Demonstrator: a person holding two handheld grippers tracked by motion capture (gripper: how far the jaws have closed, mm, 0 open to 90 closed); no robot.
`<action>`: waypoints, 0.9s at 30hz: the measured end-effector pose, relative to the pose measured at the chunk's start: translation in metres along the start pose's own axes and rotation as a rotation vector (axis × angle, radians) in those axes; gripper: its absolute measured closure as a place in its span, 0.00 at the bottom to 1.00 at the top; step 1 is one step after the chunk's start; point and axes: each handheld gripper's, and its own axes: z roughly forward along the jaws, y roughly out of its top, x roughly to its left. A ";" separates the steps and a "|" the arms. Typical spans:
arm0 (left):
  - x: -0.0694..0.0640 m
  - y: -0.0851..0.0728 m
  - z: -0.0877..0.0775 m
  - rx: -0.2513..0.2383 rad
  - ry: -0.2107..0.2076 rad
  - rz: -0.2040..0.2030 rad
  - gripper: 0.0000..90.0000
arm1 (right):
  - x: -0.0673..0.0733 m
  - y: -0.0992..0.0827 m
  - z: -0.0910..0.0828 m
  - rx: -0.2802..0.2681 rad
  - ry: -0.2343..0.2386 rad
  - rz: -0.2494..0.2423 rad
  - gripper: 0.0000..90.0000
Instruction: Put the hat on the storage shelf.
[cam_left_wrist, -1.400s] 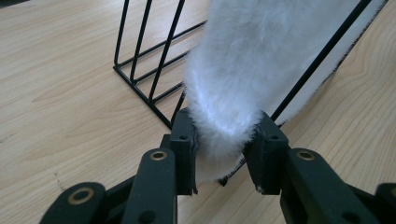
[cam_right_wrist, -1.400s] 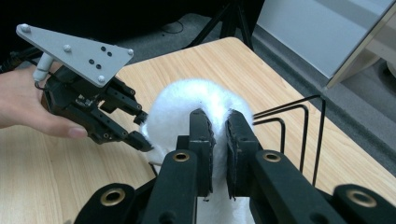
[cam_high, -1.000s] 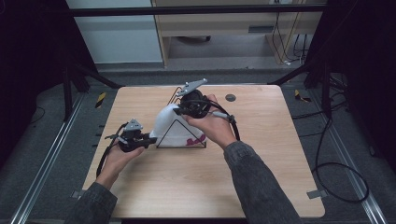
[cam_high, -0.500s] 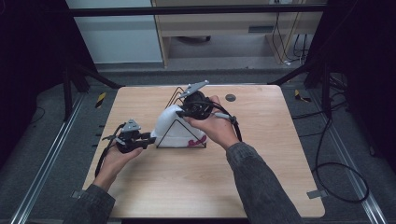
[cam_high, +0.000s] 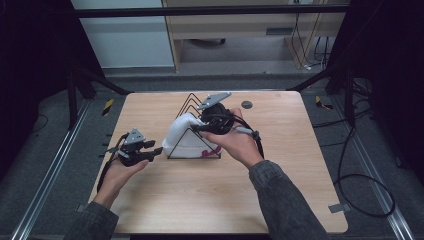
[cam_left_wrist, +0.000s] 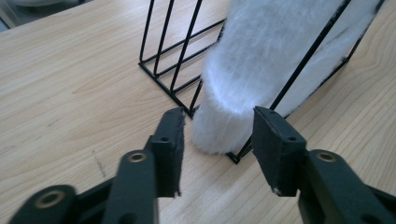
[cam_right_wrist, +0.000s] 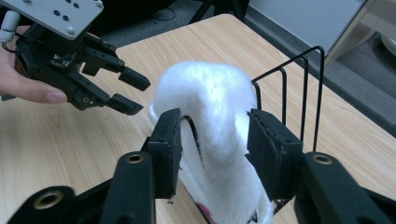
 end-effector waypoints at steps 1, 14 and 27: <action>0.000 -0.001 -0.001 0.008 0.010 -0.004 0.52 | 0.001 -0.001 -0.001 -0.004 -0.001 0.002 0.59; -0.014 -0.017 -0.007 0.068 0.069 -0.014 0.11 | 0.003 -0.016 -0.016 -0.026 -0.017 0.043 0.50; -0.015 -0.044 -0.010 0.070 0.068 -0.078 0.05 | 0.006 -0.038 -0.035 -0.027 -0.063 0.090 0.28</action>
